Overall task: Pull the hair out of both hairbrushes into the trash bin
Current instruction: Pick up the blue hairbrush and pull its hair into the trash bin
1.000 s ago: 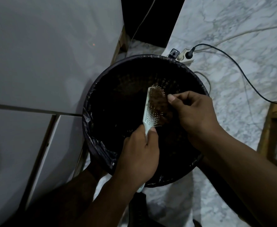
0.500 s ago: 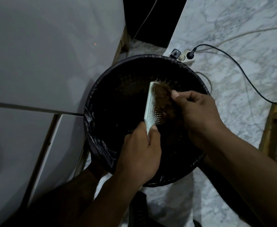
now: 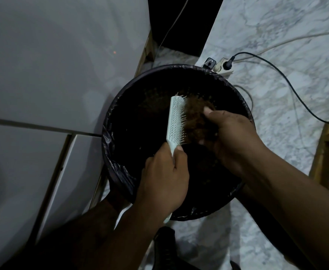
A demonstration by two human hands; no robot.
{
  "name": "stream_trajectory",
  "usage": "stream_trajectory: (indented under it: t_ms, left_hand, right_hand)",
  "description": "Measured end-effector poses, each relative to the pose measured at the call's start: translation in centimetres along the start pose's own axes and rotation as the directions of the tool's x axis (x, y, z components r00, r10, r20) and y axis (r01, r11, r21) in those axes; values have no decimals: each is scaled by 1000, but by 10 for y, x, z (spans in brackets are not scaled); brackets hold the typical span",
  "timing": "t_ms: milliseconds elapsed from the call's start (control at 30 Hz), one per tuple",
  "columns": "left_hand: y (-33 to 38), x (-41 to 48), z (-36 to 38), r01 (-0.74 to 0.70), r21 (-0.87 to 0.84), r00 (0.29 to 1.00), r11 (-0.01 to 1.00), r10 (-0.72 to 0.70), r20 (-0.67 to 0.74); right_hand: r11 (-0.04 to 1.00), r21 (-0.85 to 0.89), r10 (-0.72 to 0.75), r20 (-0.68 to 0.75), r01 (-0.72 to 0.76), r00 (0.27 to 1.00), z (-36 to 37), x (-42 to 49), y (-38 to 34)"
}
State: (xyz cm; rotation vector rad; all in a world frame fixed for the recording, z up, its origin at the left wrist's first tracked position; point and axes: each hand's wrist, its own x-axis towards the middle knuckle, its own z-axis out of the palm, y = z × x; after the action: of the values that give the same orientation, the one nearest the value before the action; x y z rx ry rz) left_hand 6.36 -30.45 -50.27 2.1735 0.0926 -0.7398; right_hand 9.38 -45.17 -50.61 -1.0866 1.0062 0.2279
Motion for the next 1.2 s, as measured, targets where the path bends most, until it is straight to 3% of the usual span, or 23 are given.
stream_trajectory:
  t_ms: [100, 200, 267, 400, 500, 567, 600, 667, 700, 800, 900, 967, 1067, 1133, 1200]
  left_hand:
    - [-1, 0, 1, 10, -9, 1000, 1000, -9, 6]
    - [-3, -3, 4, -31, 42, 999, 999, 30, 22]
    - [-3, -4, 5, -49, 60, 999, 997, 48, 25]
    - [-1, -1, 2, -43, 21, 999, 999, 43, 7]
    - [-2, 0, 1, -11, -2, 1000, 1000, 11, -3]
    - [-2, -2, 2, -17, 24, 1000, 1000, 17, 19]
    - [-2, -3, 2, -30, 40, 999, 999, 29, 28]
    - [-3, -3, 4, -52, 53, 998, 997, 50, 31]
    - [-4, -3, 4, -57, 48, 998, 997, 55, 32]
    - [-3, -2, 3, -75, 48, 997, 996, 74, 21]
    - [0, -1, -1, -52, 15, 998, 999, 53, -22]
    - [-1, 0, -2, -28, 5, 999, 1000, 28, -29]
    - [-1, -1, -1, -30, 10, 999, 1000, 30, -24]
    - [2, -2, -1, -59, 25, 998, 998, 60, -22]
    - [3, -1, -3, -70, 36, 997, 997, 72, -34]
  right_hand:
    - [993, 90, 74, 85, -82, 994, 0, -1, -3]
    - [972, -184, -142, 44, 148, 989, 0, -2, 1]
    - [946, -249, -216, 1, 210, 976, 2, -2, 1]
    - [1000, 18, 8, -118, -6, 993, 1, 2, -2]
    - [990, 115, 84, -18, -82, 996, 5, 0, -6]
    - [999, 20, -31, 40, 31, 999, 5, -3, -7]
    - [983, -121, -130, 64, 137, 989, 3, -2, -6]
    - [873, -374, -294, 107, 312, 950, 3, -3, -2]
    - [844, -417, -333, 81, 336, 939, 3, -2, 0]
    - [961, -219, -193, -98, 168, 976, 1, 0, -2]
    - [994, 105, 26, -7, -25, 1000, 4, -4, -8]
    - [999, 43, -10, 113, 5, 994, 5, -6, -7]
    - [937, -230, -241, 125, 264, 962, 5, -8, -4]
    - [959, -158, -235, 22, 236, 972, 5, -7, -3]
    - [994, 28, -104, -37, 105, 994, 6, -6, -4]
